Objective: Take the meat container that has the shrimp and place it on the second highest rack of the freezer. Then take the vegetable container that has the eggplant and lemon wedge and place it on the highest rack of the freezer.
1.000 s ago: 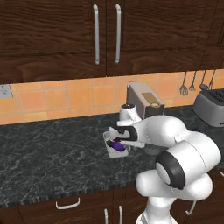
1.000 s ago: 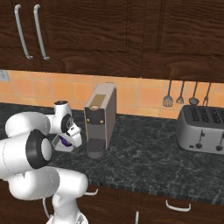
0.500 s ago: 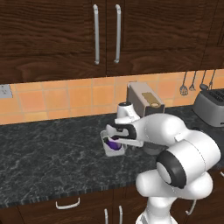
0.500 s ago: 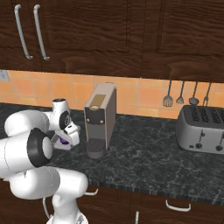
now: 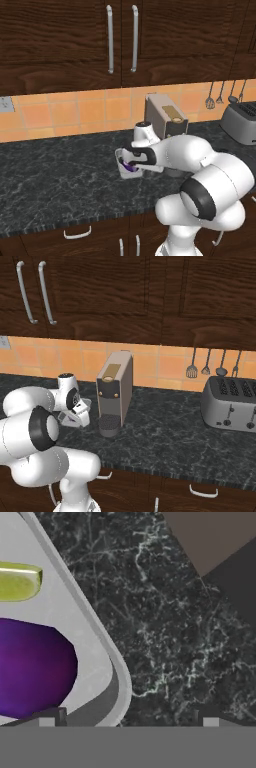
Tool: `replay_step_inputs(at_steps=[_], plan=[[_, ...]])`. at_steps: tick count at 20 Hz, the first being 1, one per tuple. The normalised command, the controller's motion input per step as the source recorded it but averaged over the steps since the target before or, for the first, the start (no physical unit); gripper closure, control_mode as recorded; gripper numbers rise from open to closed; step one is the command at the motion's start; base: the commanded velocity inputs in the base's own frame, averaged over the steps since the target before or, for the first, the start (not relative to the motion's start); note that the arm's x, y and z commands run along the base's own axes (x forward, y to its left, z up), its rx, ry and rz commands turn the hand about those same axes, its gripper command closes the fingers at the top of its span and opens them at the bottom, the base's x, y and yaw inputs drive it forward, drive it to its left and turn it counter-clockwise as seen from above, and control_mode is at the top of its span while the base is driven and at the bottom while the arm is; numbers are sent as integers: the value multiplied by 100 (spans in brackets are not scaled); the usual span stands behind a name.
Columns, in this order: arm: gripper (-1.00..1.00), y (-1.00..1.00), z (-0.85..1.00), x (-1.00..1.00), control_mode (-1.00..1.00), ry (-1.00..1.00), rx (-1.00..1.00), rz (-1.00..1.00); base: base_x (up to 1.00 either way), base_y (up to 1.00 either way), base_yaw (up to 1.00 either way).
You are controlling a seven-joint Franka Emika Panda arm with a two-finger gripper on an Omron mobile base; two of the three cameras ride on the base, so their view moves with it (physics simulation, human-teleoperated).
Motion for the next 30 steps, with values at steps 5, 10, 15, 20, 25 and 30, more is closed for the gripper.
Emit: replay_step_inputs(at_steps=[5,10,15,20,25,30], plan=[[-100,0,-40,0,-100,0,0,0,0,0,0],[100,0,-7,0,-100,0,0,0,0,0,0],[100,0,-2,0,-100,0,0,0,0,0,0],[100,0,0,0,-100,0,0,0,0,0,0],[100,0,0,0,-100,0,0,0,0,0,0],[100,0,27,-6,-100,-2,0,0,0,0,0]])
